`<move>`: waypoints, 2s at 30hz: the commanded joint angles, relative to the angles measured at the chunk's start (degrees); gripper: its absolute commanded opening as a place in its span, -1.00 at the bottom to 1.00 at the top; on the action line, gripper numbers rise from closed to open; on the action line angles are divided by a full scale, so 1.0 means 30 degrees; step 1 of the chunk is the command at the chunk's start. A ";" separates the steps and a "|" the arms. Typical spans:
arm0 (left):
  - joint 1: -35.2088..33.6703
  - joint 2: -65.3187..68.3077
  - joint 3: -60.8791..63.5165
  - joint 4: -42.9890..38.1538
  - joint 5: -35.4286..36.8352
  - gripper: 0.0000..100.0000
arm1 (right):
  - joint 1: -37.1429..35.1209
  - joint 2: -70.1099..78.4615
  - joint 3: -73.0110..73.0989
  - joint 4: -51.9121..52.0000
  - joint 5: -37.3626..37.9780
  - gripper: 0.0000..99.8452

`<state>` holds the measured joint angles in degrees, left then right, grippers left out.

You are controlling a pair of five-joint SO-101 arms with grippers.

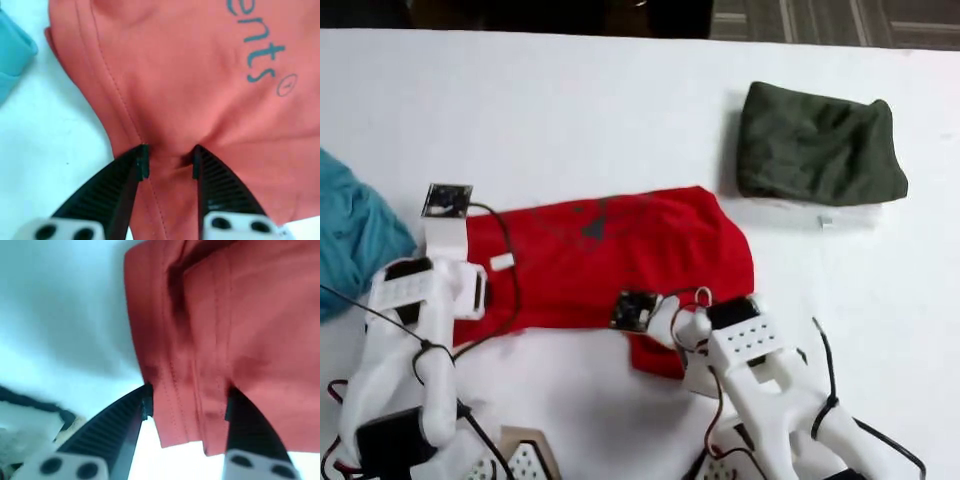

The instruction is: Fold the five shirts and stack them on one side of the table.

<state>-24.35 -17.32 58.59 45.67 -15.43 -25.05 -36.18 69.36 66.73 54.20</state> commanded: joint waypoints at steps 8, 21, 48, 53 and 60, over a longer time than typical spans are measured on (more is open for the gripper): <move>-0.0088 -0.0059 0.0073 -0.0527 0.0205 -0.67 | 0.0337 -0.0190 0.1289 -0.2330 0.0322 -0.51; -0.0088 -0.0059 0.0073 -0.0527 0.0205 -0.67 | 0.0366 -0.0249 0.1143 -0.3004 0.0322 -0.90; -0.0117 -0.0059 0.0073 -0.0527 0.0205 -0.67 | 0.4352 1.3846 -1.8755 -0.0718 -0.0147 -0.96; -0.0117 -0.0059 0.0073 -0.0527 0.0205 -0.67 | 0.4264 1.6542 -2.1773 0.0308 -0.2579 -0.83; -0.0117 -0.0059 0.0073 -0.0527 0.0205 -0.67 | 0.4850 1.6718 -2.4703 0.0425 -0.8967 -0.71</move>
<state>-24.35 -17.32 58.68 45.49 -15.43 -11.78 14.29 0.18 67.43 34.15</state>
